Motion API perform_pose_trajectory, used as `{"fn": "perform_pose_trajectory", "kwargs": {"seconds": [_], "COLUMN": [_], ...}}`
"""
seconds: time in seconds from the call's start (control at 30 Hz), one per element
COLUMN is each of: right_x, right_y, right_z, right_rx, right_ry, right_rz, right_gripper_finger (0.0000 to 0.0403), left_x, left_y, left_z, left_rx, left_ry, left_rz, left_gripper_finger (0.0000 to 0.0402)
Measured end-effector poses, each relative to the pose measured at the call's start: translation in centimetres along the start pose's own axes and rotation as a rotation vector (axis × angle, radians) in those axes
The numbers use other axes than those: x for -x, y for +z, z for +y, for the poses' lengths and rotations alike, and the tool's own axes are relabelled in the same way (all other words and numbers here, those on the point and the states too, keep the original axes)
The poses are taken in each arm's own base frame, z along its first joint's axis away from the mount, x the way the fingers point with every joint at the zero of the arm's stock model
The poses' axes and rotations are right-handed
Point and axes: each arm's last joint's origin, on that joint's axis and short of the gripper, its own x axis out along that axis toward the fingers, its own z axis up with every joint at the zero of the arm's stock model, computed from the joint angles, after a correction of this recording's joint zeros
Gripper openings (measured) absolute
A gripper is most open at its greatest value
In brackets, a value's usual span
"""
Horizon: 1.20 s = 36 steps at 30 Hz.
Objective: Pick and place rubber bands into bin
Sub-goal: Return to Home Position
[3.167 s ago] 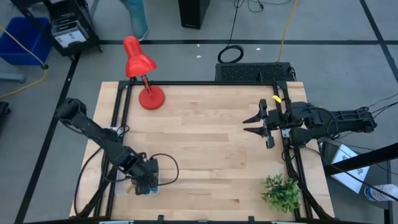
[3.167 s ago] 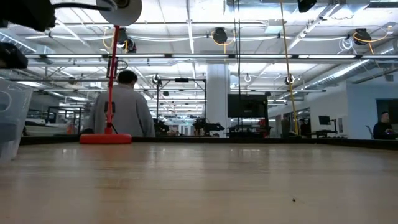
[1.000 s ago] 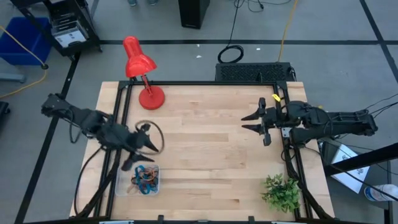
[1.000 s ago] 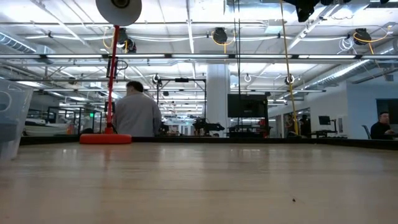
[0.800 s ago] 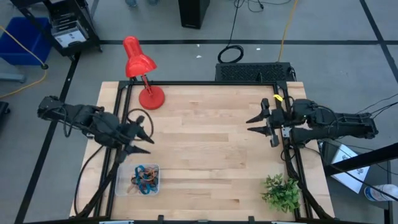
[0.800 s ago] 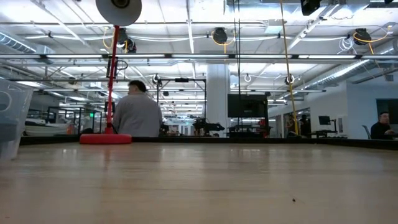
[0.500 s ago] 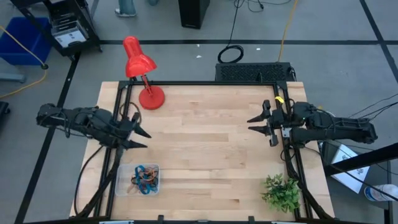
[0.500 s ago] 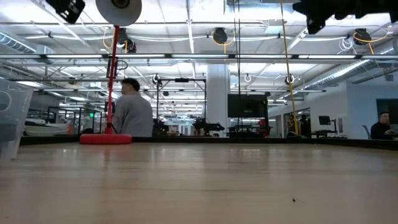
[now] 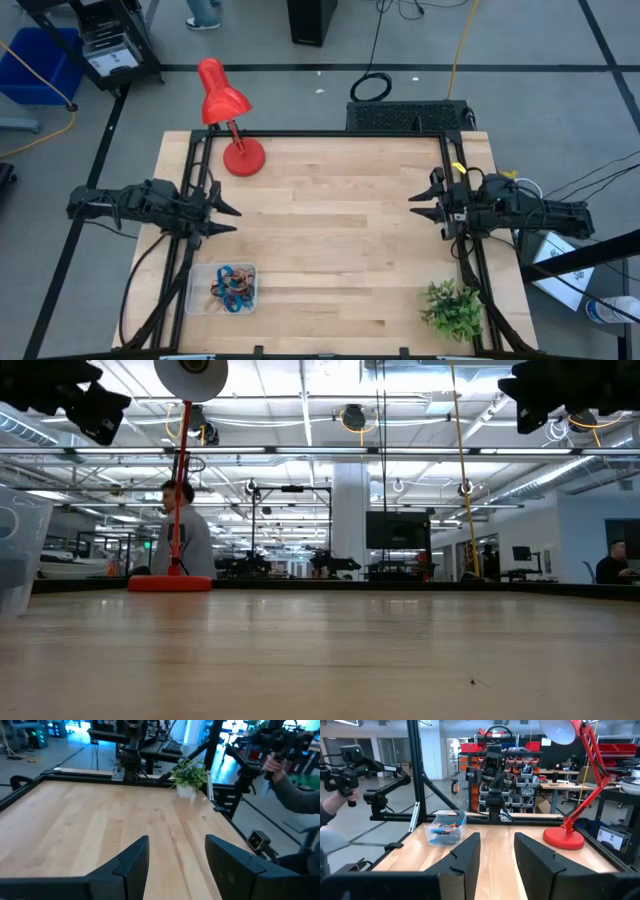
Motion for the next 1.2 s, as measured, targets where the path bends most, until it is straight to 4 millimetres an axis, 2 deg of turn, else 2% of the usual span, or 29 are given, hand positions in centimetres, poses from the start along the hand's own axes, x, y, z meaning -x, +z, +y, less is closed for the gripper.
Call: {"fn": "perform_pose_trajectory", "kwargs": {"seconds": [0.47, 0.9, 1.2], "right_x": [1.1, 1.1, 1.0], "right_y": [-3.4, -3.7, -4.5], "right_z": [0.1, 0.1, 0.1], "right_rx": [-0.043, -0.080, -0.092], "right_ry": [0.001, 0.001, -0.005], "right_rz": [-0.038, -0.030, 0.028], "right_gripper_finger": [0.0114, 0.0114, 0.0114], "left_x": [-0.9, -2.2, -2.3], "left_y": [-4.1, -6.6, -6.8], "left_z": [1.3, 2.6, 3.0], "left_rx": [0.021, 0.018, 0.011], "left_ry": [0.048, 0.104, 0.148], "left_rz": [-0.040, -0.111, -0.145], "left_gripper_finger": [0.0200, 0.0200, 0.0200]}}
